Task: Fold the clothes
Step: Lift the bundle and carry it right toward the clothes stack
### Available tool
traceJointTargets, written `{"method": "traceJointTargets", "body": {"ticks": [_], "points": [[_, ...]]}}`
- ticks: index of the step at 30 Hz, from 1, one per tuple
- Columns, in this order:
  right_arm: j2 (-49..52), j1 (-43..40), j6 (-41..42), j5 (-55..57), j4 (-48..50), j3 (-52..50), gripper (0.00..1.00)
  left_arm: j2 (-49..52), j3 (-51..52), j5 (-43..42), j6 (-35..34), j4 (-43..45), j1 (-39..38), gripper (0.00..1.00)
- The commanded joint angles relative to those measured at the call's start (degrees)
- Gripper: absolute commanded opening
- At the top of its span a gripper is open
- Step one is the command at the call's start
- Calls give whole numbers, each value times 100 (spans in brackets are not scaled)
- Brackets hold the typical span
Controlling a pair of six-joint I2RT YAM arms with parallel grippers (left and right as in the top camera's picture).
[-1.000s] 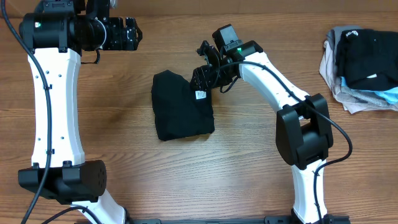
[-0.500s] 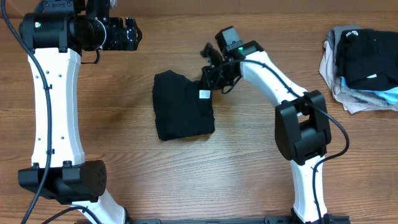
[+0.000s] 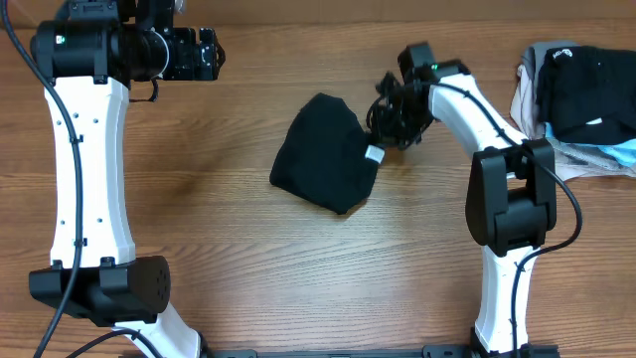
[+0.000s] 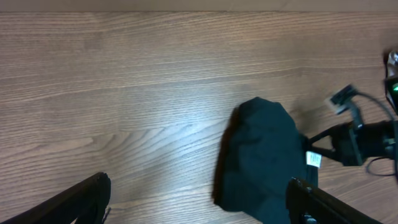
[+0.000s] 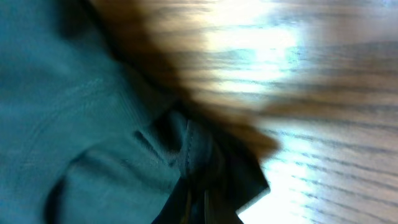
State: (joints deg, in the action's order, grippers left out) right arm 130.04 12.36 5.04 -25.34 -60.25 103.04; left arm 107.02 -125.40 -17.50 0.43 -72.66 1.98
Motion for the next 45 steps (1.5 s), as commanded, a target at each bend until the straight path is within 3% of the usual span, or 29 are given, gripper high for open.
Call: {"method": "traceJointTargets", "body": {"ticks": [1, 4, 5, 9, 17, 23, 31, 38, 45], "points": [[-184, -35, 122, 175, 166, -551, 8, 66, -31, 35, 133, -15, -13, 92], [-192, -105, 254, 173, 74, -584, 54, 66, -31, 35, 133, -20, -13, 92], [-236, -151, 341, 129, 31, -577, 74, 68, -31, 35, 136, -22, -13, 93], [-428, -289, 575, 4, -138, -487, 86, 66, -31, 35, 136, -20, -13, 93], [-997, -431, 1578, -304, -761, -332, 85, 68, -31, 315, 140, -22, -13, 98], [-1014, 20, 2402, -258, -968, -634, 84, 68, -31, 315, 138, -20, -13, 100], [-1014, 763, 4177, 280, -59, -1727, 84, 68, -31, 522, 138, -37, -13, 100], [-1012, 966, 4627, 236, 1373, -2328, 83, 68, -31, 551, 136, -59, -13, 100], [-1012, 1298, 4791, 507, 2374, -2396, 70, 70, -31, 573, 136, -61, -13, 100]]}}
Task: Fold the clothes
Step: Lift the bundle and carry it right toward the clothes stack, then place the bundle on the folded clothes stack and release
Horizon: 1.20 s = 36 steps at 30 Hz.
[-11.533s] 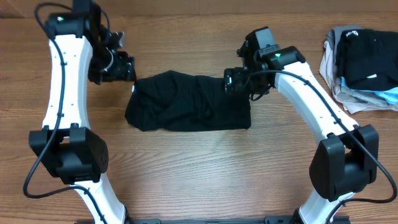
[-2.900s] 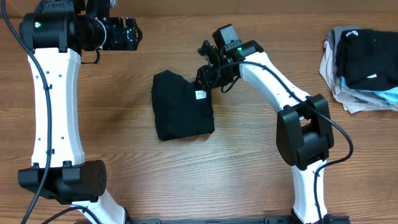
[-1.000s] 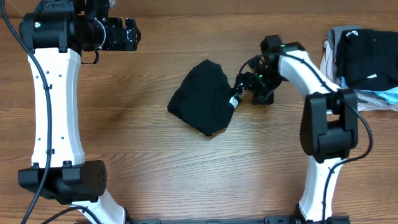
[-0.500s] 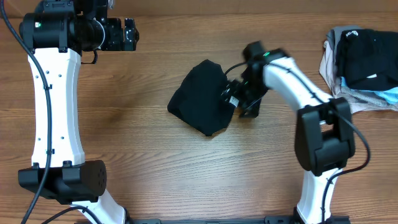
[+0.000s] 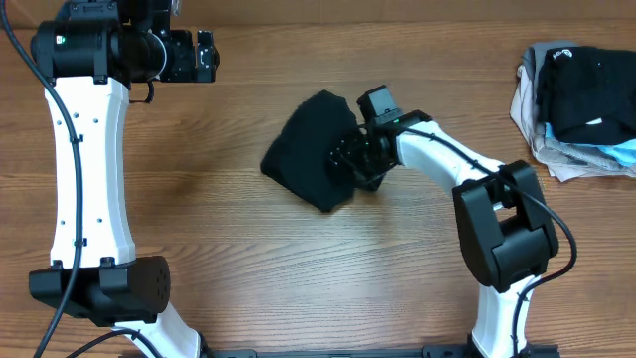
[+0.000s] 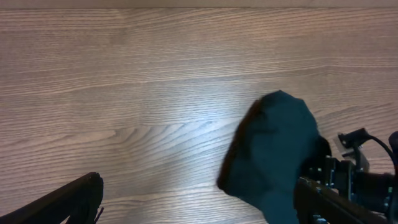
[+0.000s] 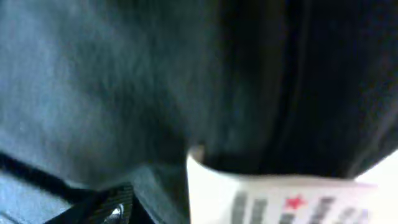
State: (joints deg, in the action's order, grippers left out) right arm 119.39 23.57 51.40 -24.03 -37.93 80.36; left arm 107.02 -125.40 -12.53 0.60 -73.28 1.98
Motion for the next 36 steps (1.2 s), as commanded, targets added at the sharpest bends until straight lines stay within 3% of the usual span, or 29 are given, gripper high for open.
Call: {"method": "traceJointTargets", "body": {"ticks": [1, 4, 11, 16, 25, 36], "points": [[52, 234, 87, 553, 170, -127, 62, 72, -31, 76, 118, -2, -13, 100], [52, 251, 52, 844, 146, -127, 4, 101, -31, 76, 118, -22, -13, 100], [-76, -175, -831, 463, 168, 0, 4, 225, -28, 79, 118, -63, -13, 100], [-758, -850, -1582, -48, 140, 79, 4, 315, -22, 111, 116, -68, -13, 100], [-2087, -2140, -1886, -306, 245, 385, 4, 662, -20, 111, 114, -155, -13, 100], [-2229, -3438, -3180, -634, 686, 1174, 4, 1528, -20, 109, 114, -334, -13, 100]]}}
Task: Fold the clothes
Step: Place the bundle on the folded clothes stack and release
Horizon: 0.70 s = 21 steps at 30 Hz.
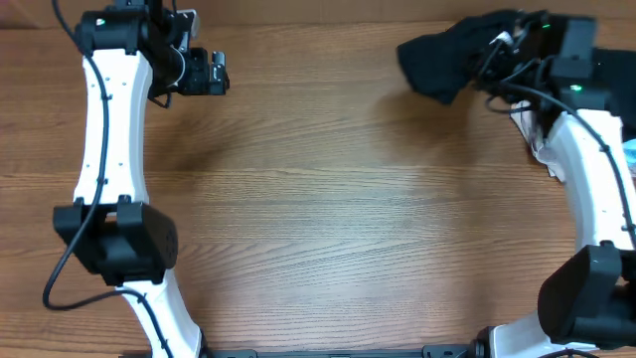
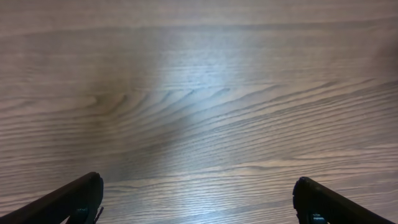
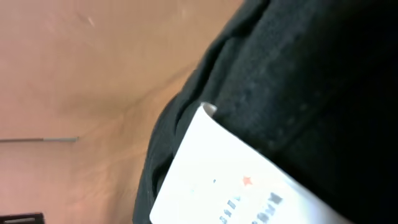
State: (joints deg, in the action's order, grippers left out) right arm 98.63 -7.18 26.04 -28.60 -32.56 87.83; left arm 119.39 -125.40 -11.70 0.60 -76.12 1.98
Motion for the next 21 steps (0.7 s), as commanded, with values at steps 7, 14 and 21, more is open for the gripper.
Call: {"method": "traceJointTargets", "body": {"ticks": [7, 14, 21], "points": [[-127, -1331, -960, -614, 918, 529, 4, 870, -20, 9, 111, -35, -13, 100], [103, -1899, -955, -623, 1567, 529, 4, 1440, -20, -28, 87, -125, -13, 100], [555, -2378, -846, -629, 1711, 527, 4, 1641, 2, -31, 87, -219, -13, 100]]}}
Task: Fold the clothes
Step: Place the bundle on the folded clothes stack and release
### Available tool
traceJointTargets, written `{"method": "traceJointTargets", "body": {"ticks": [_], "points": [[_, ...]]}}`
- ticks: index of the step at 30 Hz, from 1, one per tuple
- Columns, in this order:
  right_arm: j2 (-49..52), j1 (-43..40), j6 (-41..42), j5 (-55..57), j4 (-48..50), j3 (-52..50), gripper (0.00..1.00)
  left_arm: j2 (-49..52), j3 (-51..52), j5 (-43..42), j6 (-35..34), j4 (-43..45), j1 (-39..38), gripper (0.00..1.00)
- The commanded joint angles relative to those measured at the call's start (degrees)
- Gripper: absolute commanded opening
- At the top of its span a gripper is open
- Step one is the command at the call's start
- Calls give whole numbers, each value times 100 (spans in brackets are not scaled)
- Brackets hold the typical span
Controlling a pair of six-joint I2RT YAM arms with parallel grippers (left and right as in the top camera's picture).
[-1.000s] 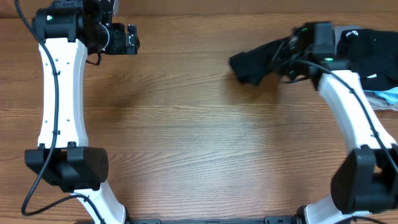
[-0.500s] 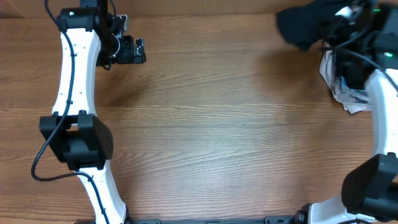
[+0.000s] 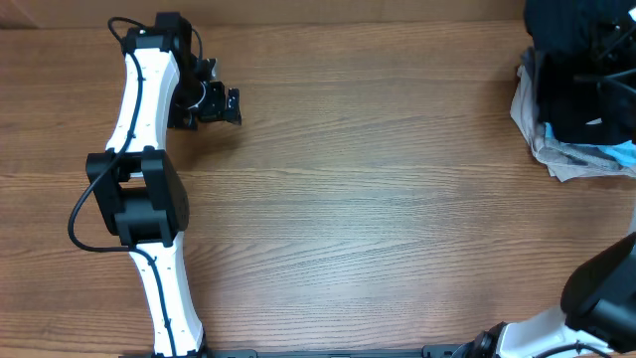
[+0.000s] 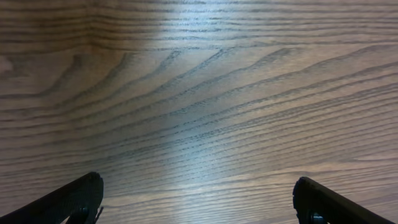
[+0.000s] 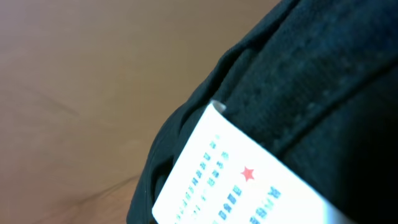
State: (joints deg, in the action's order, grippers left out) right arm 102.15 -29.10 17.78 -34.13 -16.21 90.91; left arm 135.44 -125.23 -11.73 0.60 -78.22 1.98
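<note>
A folded black garment (image 3: 556,22) hangs at the far right back corner, just above the pile of clothes (image 3: 576,109). The right wrist view is filled by this black cloth (image 5: 323,68) and its white care label (image 5: 249,174); my right gripper's fingers are hidden behind it, and the cloth hangs against the camera as if held. My left gripper (image 3: 227,103) is at the back left, open over bare wood. In its own view the left gripper (image 4: 198,202) holds nothing, fingertips (image 4: 81,193) wide apart.
The pile at the right edge has a black piece on top, beige-grey cloth (image 3: 532,109) under it and a light blue bit (image 3: 621,154) at its front. The wooden table (image 3: 378,199) spans the view between the two arms.
The black garment has moved from the back, right of centre, to the far right corner above the pile. My left arm has stretched further back and its gripper sits lower over the wood.
The black garment lay in the middle of the table with my right gripper at its right edge. Then the gripper was pushed in against it. Later the garment hung at the back right, off the table. Now it is over the pile.
</note>
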Motion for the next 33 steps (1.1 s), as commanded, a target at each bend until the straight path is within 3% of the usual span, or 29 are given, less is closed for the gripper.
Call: {"method": "traceJointTargets", "body": {"ticks": [1, 9, 17, 21, 24, 27, 29, 33], "points": [[269, -236, -20, -79, 79, 219, 4, 37, -15, -33, 79, 2, -13, 100], [833, -662, -17, -525, 315, 216, 4, 37, -15, -33, 48, 7, -52, 100], [984, -861, 15, -376, -1008, 216, 4, 37, -15, -31, 48, 94, -166, 100], [984, -1051, 66, -205, -1681, 216, 27, 37, -15, -31, 50, 136, -205, 100], [981, -1268, 61, -195, -2059, 216, 53, 37, -15, -31, 50, 175, -205, 100], [970, -1541, 63, -199, -2323, 216, 56, 37, -15, -31, 50, 208, -205, 100], [949, -1700, 63, -247, -2428, 216, 66, 37, -15, -31, 50, 212, -205, 100], [850, -1912, 59, -369, -2566, 219, 74, 37, -15, -33, 50, 219, -205, 100]]}}
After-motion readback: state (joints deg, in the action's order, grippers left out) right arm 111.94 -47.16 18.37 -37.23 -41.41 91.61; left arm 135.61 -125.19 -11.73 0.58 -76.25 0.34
